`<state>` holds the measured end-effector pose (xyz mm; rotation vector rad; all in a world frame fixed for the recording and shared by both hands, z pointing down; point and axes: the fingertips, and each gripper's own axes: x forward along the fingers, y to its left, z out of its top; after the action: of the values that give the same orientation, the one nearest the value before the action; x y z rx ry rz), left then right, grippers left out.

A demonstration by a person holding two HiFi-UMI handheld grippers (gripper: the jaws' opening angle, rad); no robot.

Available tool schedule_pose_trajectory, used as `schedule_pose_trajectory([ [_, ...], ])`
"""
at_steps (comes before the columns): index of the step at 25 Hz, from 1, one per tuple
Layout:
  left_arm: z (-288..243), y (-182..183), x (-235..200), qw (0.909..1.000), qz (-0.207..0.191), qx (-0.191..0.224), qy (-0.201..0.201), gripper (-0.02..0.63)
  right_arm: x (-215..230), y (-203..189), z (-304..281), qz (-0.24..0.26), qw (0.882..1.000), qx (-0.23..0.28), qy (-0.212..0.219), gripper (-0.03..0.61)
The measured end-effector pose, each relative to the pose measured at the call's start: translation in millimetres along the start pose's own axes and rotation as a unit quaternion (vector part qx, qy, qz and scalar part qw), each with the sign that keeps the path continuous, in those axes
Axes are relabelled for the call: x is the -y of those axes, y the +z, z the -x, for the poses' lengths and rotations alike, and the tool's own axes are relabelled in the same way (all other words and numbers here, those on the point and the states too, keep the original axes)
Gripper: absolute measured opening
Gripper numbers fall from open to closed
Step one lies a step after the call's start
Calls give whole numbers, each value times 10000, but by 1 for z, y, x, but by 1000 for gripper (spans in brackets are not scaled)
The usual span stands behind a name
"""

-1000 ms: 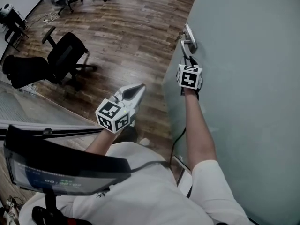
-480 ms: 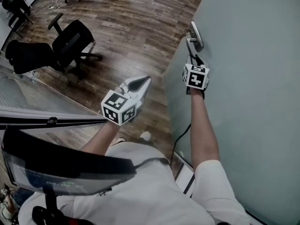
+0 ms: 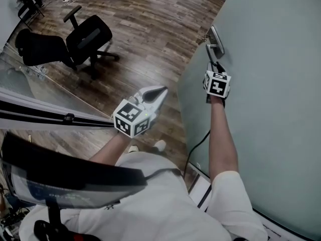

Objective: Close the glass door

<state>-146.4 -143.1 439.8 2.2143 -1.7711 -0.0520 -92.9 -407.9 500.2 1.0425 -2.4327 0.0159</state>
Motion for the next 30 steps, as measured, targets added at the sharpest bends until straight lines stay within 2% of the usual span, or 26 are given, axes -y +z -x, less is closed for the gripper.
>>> schedule_pose_trajectory([
  [17, 83, 0, -12, 9998, 22, 167, 59, -2, -92, 3, 31, 448, 9985, -66, 302, 129],
  [30, 147, -12, 2, 9997, -49, 169, -152, -2, -168, -2, 67, 601, 9963, -60, 608, 135],
])
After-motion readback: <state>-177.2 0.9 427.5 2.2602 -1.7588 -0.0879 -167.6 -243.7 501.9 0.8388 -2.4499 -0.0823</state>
